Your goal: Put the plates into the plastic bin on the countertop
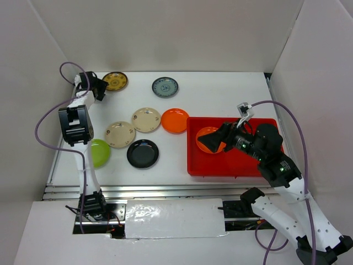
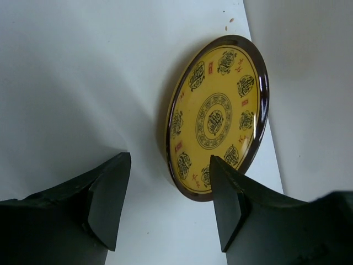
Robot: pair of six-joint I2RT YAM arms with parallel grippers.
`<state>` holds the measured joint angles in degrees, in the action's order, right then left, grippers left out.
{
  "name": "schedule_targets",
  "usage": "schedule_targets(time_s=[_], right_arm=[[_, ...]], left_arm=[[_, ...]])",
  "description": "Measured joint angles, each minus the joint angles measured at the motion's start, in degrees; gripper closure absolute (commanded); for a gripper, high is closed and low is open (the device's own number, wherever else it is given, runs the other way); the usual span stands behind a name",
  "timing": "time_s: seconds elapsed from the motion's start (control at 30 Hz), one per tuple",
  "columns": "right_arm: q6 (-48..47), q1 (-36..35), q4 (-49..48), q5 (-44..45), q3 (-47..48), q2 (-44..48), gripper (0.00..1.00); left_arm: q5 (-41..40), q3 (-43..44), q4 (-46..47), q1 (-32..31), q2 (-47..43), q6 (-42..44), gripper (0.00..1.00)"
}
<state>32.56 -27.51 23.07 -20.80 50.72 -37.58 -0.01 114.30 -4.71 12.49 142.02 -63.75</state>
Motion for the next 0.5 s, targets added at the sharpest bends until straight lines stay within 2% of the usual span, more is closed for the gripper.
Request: schedule_targets(time_s=[0.07, 0.13, 0.23, 0.27, 0.37, 0.47, 0.5], right_arm=[[-0.1, 0.0, 0.0, 0.0, 0.6, -0.3, 0.00], [-0.1, 0.0, 0.0, 0.0, 1.3, -0.5, 0.00], [-0.5, 0.0, 0.0, 0.0, 1.6, -0.7, 0.00], [-0.6, 0.0, 0.0, 0.2, 1.7, -0.7, 0.00], [-1.0, 0.0, 0.1, 0.6, 1.8, -0.7, 0.00], [-1.6, 0.0, 0.3, 0.9, 1.9, -0.6, 0.00], [-1.8, 0.0, 0.4, 1.1, 2.0, -0.6, 0.00]], left_arm=[[-0.2, 0.8, 0.1, -0.1, 0.6, 0.1, 0.29], [-0.3, 1.3, 0.5, -0.2, 1.2, 0.0, 0.35], [-0.3, 2.3, 1.5, -0.4, 2.6, -0.8, 0.52], [-0.3, 2.6, 1.7, -0.4, 3.0, -0.9, 0.64], [-0.4, 2.7, 1.7, -0.6, 3.7, -1.2, 0.77], [-0.4, 2.2, 2.3, -0.7, 3.8, -2.4, 1.00], [-0.2, 1.6, 3.0, -0.7, 3.6, -2.7, 1.00]])
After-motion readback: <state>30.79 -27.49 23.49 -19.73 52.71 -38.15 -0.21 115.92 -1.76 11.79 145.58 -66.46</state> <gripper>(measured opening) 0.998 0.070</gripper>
